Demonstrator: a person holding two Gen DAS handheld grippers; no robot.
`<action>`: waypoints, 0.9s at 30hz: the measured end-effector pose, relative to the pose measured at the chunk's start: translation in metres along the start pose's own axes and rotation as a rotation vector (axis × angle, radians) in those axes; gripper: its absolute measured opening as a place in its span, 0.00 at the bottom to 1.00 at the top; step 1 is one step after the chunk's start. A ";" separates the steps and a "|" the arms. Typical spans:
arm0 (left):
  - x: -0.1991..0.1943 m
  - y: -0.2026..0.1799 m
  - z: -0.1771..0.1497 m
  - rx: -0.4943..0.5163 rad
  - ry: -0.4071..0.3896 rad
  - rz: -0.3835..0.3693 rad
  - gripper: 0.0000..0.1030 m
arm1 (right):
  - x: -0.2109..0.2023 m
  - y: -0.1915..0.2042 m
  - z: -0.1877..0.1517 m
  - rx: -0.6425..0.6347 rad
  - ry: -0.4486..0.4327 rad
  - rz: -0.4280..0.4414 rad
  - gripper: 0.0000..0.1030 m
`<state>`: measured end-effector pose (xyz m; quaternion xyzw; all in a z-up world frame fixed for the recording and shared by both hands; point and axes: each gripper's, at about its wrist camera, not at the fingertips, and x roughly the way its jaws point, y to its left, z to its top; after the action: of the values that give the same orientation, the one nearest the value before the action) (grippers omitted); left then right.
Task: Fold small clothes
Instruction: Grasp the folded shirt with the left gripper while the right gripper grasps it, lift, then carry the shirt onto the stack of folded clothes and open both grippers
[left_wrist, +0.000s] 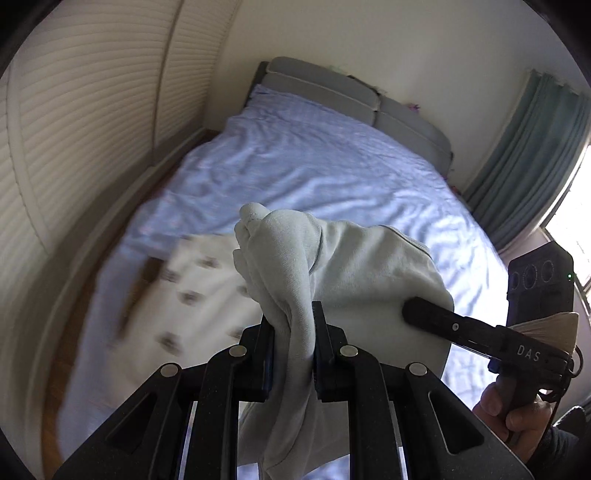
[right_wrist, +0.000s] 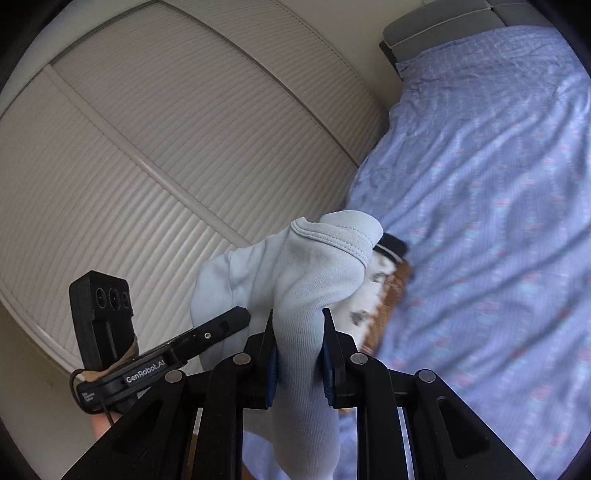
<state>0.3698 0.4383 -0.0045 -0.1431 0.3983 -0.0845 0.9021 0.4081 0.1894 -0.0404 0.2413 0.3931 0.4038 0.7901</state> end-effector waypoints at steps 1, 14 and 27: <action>0.002 0.011 0.005 0.002 0.006 0.011 0.17 | 0.015 0.004 0.002 0.011 0.002 0.001 0.20; 0.092 0.094 0.006 -0.051 0.098 0.075 0.25 | 0.115 -0.033 -0.021 0.185 0.022 -0.100 0.21; 0.024 0.059 -0.014 0.099 -0.117 0.273 0.64 | 0.076 -0.014 -0.025 -0.138 -0.033 -0.295 0.57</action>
<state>0.3781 0.4853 -0.0493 -0.0478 0.3561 0.0280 0.9328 0.4217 0.2457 -0.0968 0.1327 0.3824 0.3056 0.8618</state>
